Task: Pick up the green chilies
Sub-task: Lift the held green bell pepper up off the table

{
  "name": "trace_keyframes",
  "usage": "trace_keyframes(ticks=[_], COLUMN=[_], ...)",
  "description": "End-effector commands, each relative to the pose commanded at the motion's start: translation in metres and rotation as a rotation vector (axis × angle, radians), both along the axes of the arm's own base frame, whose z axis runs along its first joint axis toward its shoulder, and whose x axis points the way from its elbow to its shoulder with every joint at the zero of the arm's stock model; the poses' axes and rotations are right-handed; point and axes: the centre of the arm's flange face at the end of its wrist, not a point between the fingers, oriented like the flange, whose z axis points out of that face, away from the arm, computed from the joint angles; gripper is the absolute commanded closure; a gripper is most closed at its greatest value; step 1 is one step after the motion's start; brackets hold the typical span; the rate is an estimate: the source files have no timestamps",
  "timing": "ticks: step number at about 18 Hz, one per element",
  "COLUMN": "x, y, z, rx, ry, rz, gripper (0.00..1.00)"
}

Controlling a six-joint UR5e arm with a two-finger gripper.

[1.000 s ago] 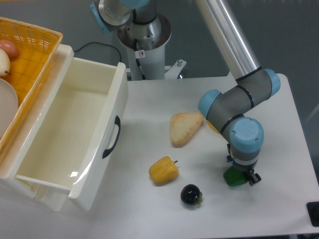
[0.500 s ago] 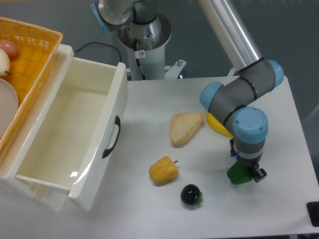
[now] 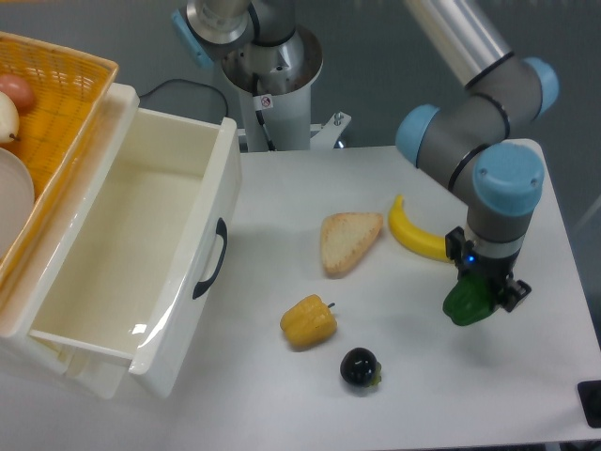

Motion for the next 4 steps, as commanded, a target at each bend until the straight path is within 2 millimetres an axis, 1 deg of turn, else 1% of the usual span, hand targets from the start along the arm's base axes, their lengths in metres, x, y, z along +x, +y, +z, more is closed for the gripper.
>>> trace_keyframes(ticks=[3, 4], x=[0.0016, 0.0012], y=[-0.0004, -0.0011], z=[0.0038, 0.0037], rx=[0.01, 0.012], ry=[-0.024, -0.026], rz=[0.043, 0.049], gripper=[0.53, 0.55])
